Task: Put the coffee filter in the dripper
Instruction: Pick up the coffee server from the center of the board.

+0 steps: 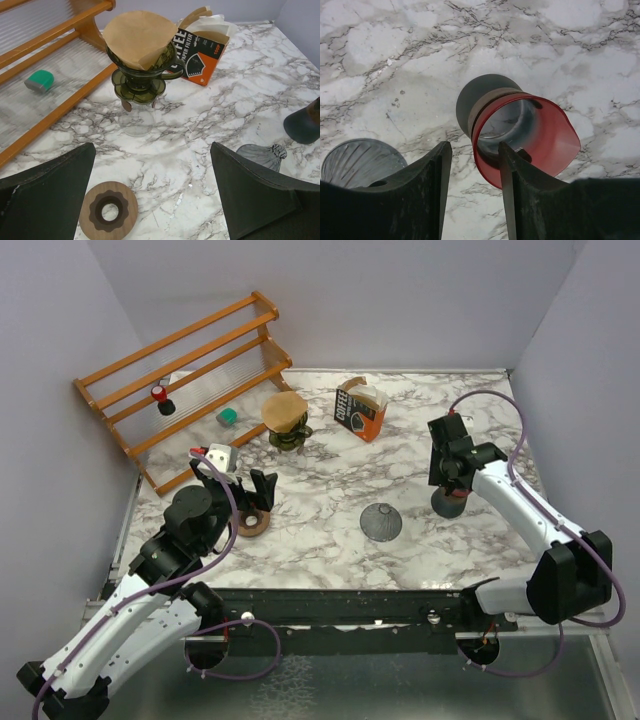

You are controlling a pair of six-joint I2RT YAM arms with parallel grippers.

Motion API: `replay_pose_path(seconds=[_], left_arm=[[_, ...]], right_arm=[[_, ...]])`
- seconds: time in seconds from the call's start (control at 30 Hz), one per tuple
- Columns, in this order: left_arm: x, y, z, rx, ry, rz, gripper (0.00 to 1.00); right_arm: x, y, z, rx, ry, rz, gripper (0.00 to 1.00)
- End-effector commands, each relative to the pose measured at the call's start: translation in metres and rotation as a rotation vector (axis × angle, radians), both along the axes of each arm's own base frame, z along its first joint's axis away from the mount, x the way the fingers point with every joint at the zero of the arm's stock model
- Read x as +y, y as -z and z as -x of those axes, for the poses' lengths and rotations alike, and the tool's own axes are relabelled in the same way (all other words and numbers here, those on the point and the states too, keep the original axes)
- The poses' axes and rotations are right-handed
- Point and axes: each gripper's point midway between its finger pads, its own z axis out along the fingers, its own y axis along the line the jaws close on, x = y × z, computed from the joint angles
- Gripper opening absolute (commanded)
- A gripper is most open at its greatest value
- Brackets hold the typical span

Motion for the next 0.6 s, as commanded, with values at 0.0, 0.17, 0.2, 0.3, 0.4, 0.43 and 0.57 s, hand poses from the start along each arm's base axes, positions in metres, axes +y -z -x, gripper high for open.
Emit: replay_pose_path(seconds=[0.0,0.17,0.2,0.3,0.4,0.43,0.57], left_arm=[[-0.0026,0.0005,0.0010,-0.008,0.020,0.009,0.99],[-0.0016,-0.0004,0.0015,-0.012,0.019,0.011,0.99],[-0.0017,-0.0002,0.0018,-0.013,0.020,0.009,0.99],[-0.0018,-0.0002,0.0018,-0.012,0.020,0.011,0.99],[-0.0020,-0.0002,0.0019,-0.012,0.021,0.012,0.99],[-0.0017,-0.0001,0.0018,-0.012,0.020,0.011,0.99],[-0.0017,0.0001,0.0018,-0.012,0.020,0.010,0.99]], right_arm=[[0.0003,0.0071,-0.0065,-0.011,0.020,-0.019,0.46],[0.0002,0.0085,-0.0081,-0.016,0.022,-0.018,0.40],[-0.0002,0.0083,-0.0083,-0.018,0.024,-0.019,0.39],[0.0003,0.0054,-0.0099,-0.026,0.024,-0.023,0.32],[0.0020,0.0042,-0.0105,-0.029,0.019,-0.030,0.26],[0.0020,0.0042,-0.0106,-0.029,0.019,-0.030,0.23],[0.0018,0.0033,-0.0105,-0.031,0.019,-0.028,0.14]])
